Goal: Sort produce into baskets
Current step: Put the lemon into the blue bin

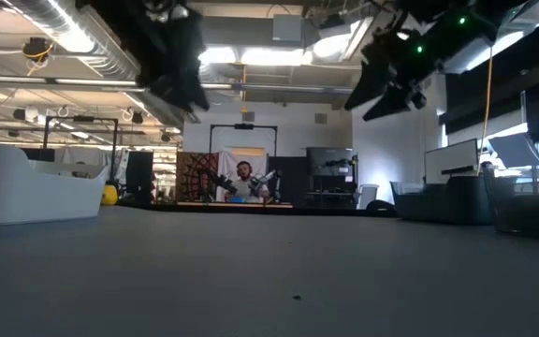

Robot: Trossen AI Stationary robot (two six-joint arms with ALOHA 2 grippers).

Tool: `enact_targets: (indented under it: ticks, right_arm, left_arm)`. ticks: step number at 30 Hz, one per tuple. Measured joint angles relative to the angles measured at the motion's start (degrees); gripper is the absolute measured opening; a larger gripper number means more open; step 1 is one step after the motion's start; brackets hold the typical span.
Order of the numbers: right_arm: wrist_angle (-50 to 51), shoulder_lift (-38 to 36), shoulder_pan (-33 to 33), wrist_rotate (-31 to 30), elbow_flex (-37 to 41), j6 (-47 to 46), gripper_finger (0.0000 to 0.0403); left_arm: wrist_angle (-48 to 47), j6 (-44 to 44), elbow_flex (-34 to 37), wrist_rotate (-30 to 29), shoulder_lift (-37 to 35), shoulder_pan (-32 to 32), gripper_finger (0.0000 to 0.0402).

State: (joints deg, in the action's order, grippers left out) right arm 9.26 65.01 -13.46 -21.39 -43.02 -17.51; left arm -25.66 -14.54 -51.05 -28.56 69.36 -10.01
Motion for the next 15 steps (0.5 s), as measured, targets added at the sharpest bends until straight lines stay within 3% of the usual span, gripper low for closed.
enact_targets:
  ticks: [7, 15]
  right_arm:
    - [-2.37, 2.59, 8.51, 0.00, 0.00, 0.00, 0.0340]
    - [-6.08, 8.00, 13.95, 0.00, 0.01, -0.14, 0.0340]
  left_arm:
    - [-9.73, -3.15, -1.34, -1.22, 0.00, -11.48, 0.0294]
    - [-15.70, -6.12, -1.73, -2.70, 0.00, -23.21, 0.0294]
